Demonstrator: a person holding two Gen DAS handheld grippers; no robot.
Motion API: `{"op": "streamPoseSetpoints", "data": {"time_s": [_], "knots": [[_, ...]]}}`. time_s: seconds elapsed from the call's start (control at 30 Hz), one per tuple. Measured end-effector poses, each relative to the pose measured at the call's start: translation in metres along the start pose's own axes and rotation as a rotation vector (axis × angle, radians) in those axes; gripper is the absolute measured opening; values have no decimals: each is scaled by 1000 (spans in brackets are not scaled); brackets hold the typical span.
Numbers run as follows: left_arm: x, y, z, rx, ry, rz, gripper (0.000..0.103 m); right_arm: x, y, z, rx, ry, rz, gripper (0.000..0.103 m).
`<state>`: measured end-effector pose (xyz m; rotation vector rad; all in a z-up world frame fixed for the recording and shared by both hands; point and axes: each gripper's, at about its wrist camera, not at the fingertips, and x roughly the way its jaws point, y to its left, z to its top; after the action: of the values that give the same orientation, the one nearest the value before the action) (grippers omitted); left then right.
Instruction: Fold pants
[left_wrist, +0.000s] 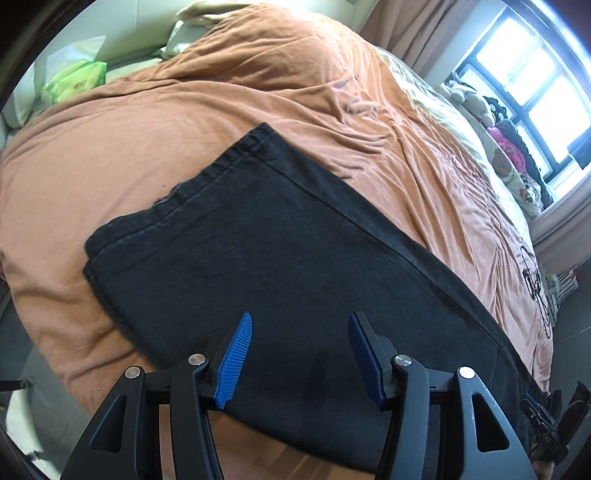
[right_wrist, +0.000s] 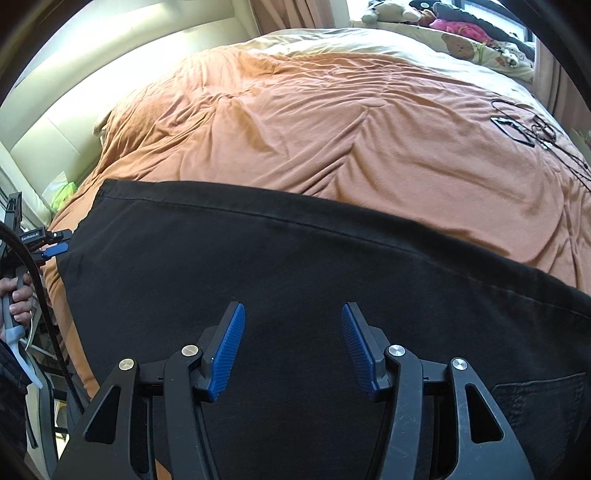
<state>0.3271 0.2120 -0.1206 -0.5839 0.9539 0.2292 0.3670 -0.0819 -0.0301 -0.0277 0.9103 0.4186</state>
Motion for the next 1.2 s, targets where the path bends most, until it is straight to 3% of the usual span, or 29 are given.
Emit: {"op": "streamPoseSetpoints", "data": {"time_s": [0.23,0.5,0.8,0.97,1.2], "knots": [[-7,41,-9,-37,-1,-1,57,15,15,-4,9,24,22,53],[-12,87,-13,-97,-21,52,57,41,30,-20,24,88,37,53],[-22,113,-11,-166,-35,-94,57,43,41,-28,58,78,48,53],[-12,124,-11,-239,-12,-127,57,40,49,-34,59,60,62,53],[-7,135,-3,-292,-55,-183,57,40,58,-40,39,56,64,53]]}}
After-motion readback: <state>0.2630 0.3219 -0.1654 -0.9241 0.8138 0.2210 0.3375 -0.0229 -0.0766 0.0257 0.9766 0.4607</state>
